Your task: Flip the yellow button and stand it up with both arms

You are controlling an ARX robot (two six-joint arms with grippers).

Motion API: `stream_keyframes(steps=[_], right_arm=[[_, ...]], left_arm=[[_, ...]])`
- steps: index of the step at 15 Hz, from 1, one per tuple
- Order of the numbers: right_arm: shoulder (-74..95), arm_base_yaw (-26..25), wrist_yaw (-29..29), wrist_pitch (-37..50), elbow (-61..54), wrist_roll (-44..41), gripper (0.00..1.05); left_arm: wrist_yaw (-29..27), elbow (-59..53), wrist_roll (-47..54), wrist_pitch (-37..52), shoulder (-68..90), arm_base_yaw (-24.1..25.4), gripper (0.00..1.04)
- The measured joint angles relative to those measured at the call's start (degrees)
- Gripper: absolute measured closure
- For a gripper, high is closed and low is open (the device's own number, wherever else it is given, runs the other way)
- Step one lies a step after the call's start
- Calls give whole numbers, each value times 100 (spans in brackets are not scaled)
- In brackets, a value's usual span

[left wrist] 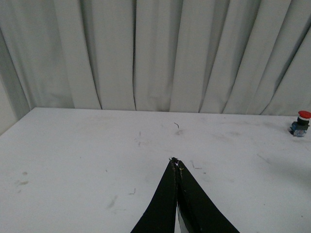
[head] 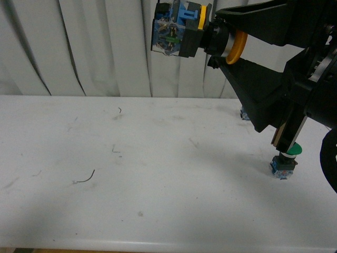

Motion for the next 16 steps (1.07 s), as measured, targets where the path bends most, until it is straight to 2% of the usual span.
stream_keyframes(steps=[2,6,10,12,13,16], right_arm=[[0,13,20,2,0,0,68],[2,234,33,-2,11,-55,68],[-4,236,-9,-4,11,-160,68],[-151,238,-50,-11,11,-417,68],[-269,232,-42,-15,11,-649,68],[-758,-26,254,2,175,-2140,68]], left_arm=[[2,-85,2,-828,-719,0,103],[0,-247,0,-802,-1034,4,103],[0,-247,-2,-796,-1034,4,101],[0,-247,0,-793,-1034,4,72],[0,-247,0,-793,-1034,4,63],[0,-247,0,-793,-1034,4,30]])
